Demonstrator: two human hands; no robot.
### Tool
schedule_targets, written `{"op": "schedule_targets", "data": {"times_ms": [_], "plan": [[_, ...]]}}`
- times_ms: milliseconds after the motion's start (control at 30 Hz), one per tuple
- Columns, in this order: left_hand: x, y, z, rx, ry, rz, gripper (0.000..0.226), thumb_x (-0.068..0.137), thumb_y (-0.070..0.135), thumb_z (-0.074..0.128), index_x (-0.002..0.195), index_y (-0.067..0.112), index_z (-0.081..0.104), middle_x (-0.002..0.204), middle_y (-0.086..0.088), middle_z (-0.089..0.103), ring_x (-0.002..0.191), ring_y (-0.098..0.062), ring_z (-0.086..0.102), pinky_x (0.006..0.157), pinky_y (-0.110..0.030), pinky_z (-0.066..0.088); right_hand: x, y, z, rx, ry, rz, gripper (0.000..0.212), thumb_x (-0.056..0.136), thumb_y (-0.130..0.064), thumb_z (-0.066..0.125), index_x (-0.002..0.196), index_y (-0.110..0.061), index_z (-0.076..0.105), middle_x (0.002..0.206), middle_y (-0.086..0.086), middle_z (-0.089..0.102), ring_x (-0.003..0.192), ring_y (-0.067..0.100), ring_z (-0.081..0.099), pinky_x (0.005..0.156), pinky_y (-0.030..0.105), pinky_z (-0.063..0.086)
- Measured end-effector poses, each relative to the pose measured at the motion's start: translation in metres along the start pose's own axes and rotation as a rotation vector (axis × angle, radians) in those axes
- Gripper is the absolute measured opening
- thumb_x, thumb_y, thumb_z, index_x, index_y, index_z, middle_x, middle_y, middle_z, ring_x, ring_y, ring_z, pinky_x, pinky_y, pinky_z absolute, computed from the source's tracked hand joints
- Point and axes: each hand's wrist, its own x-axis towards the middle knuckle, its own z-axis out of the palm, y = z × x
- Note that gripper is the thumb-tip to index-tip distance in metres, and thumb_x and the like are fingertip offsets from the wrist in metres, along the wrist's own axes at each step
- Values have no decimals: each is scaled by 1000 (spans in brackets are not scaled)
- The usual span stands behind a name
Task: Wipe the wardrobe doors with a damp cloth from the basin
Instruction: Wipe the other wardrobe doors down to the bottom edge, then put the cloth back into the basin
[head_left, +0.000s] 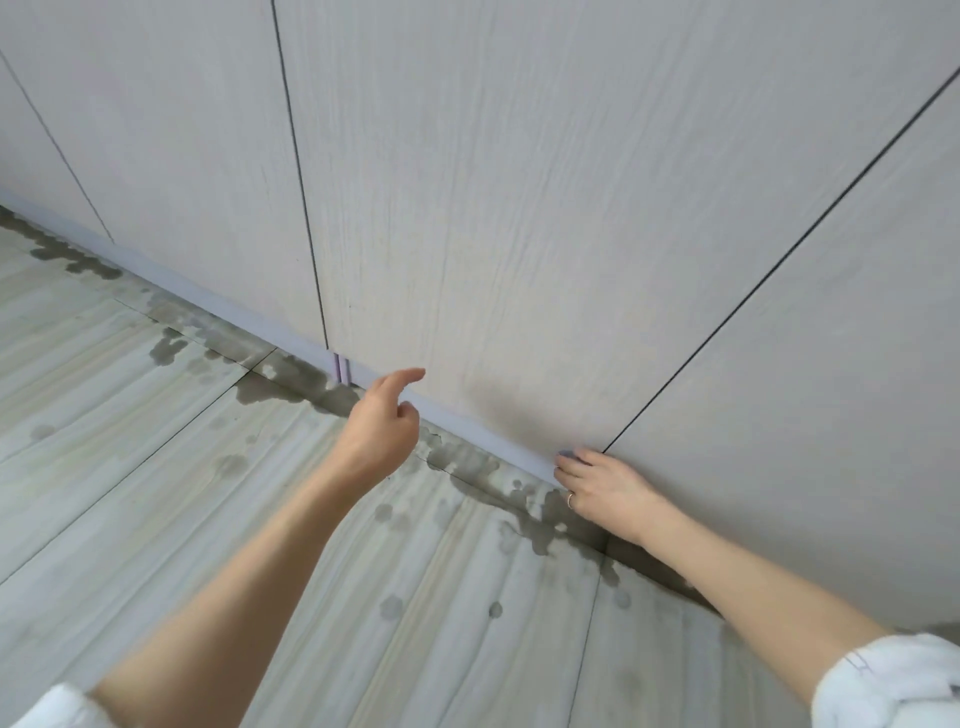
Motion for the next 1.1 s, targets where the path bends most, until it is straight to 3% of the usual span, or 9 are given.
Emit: {"op": "schedule_targets", "data": {"times_ms": [67, 167, 233, 367, 500, 567, 733, 867, 1100], "plan": [[-10, 15, 6, 35, -51, 0, 47, 96, 5, 32, 138, 21, 43, 139, -7, 47, 84, -9, 50, 58, -9, 37, -15, 8, -17, 72, -31, 16, 20, 45, -39, 86, 50, -31, 69, 62, -13, 64, 75, 6, 63, 68, 13, 47], [-32, 41, 4, 70, -163, -7, 42, 97, 7, 34, 136, 19, 46, 138, -3, 49, 112, -13, 52, 88, -19, 41, -31, 22, -43, 311, -91, 110, 21, 88, -17, 56, 106, -20, 65, 107, 0, 60, 112, 20, 46, 88, 31, 35], [-52, 70, -6, 53, -169, -25, 39, 97, 5, 36, 130, 16, 52, 126, -4, 59, 111, -15, 56, 89, -22, 42, -47, 35, -72, 590, -95, 259, 33, 89, -14, 49, 120, -21, 56, 119, 2, 52, 117, 24, 38, 90, 35, 34], [-95, 142, -47, 1, -135, -100, 32, 96, 5, 41, 121, 14, 58, 102, -3, 67, 98, -17, 64, 81, -29, 50, -84, 71, -161, 1194, 57, 470, 45, 74, -13, 60, 118, -22, 58, 118, 3, 56, 109, 25, 45, 92, 34, 41], [-129, 214, -114, -1, -91, -158, 29, 96, 8, 42, 117, 17, 60, 95, 1, 68, 86, -11, 64, 67, -18, 48, -110, 112, -266, 1679, 6, 504, 31, 73, -5, 59, 99, -21, 58, 87, 2, 64, 63, 18, 61, 55, 28, 54], [-141, 250, -156, -13, -42, -187, 28, 96, 9, 42, 114, 19, 61, 96, 1, 69, 85, -11, 64, 63, -12, 44, -113, 135, -323, 1731, -19, 474, 30, 75, -5, 58, 97, -24, 56, 78, -4, 60, 54, 18, 59, 47, 22, 48], [-166, 330, -280, -40, 71, -233, 28, 96, 11, 41, 110, 22, 62, 92, 5, 67, 83, -9, 63, 59, -7, 42, -105, 190, -480, 1806, -63, 403, 26, 77, -5, 56, 100, -19, 55, 82, 2, 61, 55, 21, 56, 50, 22, 44], [-184, 374, -391, -61, 155, -270, 27, 95, 11, 43, 110, 20, 63, 91, 4, 68, 84, -12, 63, 70, -19, 44, -88, 217, -607, 1814, -125, 333, 27, 78, -3, 54, 102, -15, 54, 84, 7, 64, 53, 19, 53, 47, 21, 42], [-208, 382, -578, -76, 303, -334, 27, 95, 10, 42, 109, 21, 63, 95, 2, 68, 88, -14, 63, 66, -17, 45, -17, 228, -790, 1725, -40, 180, 26, 77, -7, 56, 100, -20, 57, 75, -2, 60, 55, 14, 56, 42, 15, 40]]}}
